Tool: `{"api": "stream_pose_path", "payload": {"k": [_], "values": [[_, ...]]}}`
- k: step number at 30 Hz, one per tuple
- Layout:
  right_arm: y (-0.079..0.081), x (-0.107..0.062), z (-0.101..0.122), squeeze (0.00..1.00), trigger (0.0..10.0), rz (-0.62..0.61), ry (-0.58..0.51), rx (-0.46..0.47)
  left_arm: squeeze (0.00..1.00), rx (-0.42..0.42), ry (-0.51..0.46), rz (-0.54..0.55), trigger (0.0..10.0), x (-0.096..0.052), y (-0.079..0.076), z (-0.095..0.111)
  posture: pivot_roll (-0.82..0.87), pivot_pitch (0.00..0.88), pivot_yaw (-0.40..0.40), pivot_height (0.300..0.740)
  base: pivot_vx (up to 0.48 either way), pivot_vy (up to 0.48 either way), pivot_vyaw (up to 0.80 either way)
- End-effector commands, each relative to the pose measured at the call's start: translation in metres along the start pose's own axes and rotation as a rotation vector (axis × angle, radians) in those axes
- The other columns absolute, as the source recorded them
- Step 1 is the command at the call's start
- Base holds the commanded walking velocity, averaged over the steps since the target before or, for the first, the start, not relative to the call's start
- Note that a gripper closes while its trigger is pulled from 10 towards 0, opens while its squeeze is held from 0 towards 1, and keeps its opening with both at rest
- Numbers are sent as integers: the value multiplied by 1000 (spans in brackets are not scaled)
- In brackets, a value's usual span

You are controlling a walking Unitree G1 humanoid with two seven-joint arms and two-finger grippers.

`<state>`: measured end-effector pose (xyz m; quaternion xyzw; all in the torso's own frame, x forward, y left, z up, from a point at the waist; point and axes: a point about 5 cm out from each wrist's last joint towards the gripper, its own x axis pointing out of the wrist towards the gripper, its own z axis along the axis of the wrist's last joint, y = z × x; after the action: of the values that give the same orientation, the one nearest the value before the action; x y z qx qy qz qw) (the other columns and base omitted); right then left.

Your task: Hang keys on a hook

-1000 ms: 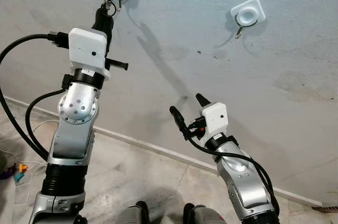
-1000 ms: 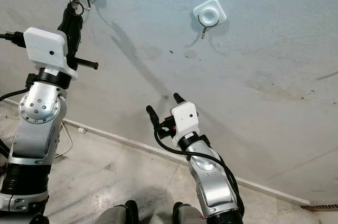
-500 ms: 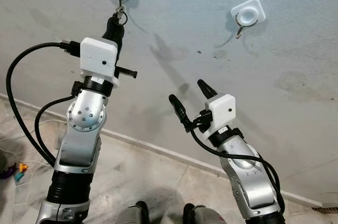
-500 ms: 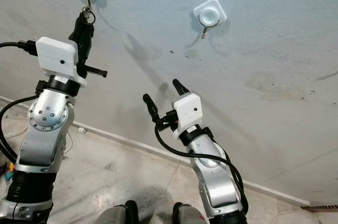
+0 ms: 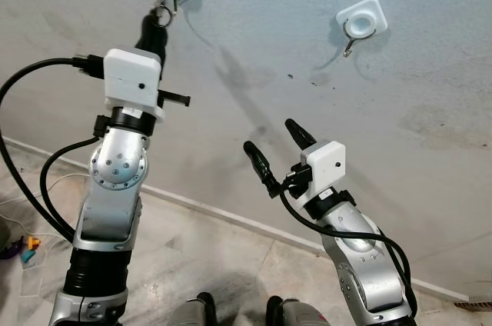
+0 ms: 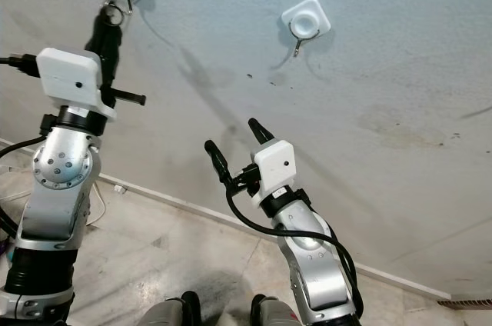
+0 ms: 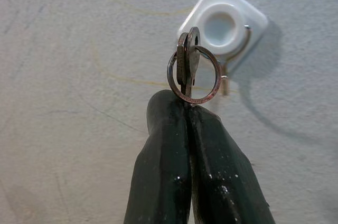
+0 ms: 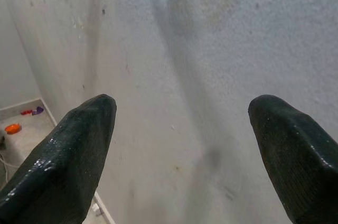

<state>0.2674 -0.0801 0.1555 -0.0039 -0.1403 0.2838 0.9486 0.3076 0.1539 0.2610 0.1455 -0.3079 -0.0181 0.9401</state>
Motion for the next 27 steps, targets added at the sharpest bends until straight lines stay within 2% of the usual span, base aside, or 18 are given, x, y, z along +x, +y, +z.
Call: {"api": "stream_pose_path", "payload": {"k": [1,21,27], "values": [[4,-1,-2,0,10000,16,11,3,0,13,-39,17,10000,2,4,10,-24,215,29,740,0,0,0],[8,1,-2,0,10000,26,13,4,0,-41,89,-2,10000,2,1,-12,-33,215,31,740,0,0,0],[8,2,-2,0,10000,25,13,3,0,-39,49,-12,10000,7,1,-6,-34,216,32,740,0,0,0]]}}
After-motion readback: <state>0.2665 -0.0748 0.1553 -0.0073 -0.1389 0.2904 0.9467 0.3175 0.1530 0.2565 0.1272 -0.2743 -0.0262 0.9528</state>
